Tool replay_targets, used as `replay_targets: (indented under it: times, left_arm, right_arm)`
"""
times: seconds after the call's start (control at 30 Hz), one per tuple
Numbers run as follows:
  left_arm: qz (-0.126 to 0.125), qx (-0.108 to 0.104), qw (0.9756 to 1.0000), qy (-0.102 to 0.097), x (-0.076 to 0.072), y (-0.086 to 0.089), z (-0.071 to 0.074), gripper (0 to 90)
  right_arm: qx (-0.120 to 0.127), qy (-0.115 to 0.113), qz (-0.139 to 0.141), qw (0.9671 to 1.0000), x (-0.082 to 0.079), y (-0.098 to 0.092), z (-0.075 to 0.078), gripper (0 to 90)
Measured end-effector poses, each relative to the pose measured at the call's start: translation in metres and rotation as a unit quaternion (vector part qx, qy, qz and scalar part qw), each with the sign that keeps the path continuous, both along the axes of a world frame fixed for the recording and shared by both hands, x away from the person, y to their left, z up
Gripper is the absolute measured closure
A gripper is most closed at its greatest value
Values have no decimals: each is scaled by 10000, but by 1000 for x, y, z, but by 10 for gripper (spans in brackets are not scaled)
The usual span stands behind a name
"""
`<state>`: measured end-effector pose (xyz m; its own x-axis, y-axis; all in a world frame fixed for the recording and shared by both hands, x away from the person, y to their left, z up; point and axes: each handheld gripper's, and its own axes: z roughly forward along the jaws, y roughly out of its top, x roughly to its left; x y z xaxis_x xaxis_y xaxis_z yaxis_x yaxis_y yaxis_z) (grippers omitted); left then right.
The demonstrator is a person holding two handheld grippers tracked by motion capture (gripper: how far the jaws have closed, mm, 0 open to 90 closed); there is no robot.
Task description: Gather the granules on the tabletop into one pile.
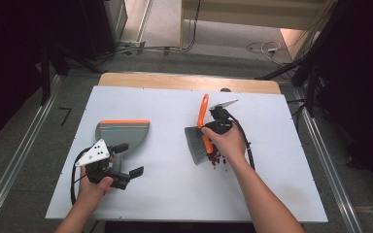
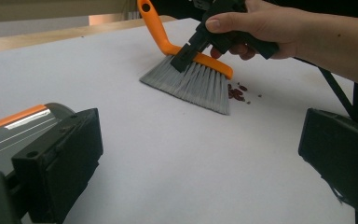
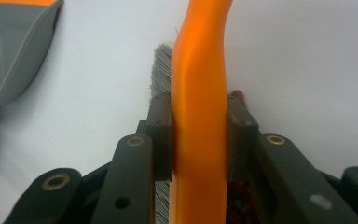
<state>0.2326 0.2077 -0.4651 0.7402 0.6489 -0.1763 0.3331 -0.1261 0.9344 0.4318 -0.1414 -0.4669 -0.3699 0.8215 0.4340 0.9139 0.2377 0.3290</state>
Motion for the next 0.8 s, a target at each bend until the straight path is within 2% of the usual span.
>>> replay_targets:
  times: [0.27, 0.8]
  left_arm:
    - [9, 4, 10000, -14, 0, 0, 0, 3]
    - [16, -12, 10000, -4, 0, -1, 0, 3]
  right_arm:
    - [60, 15, -182, 9998, -1, -23, -2, 671]
    - [18, -14, -468, 9989, -4, -59, 0, 670]
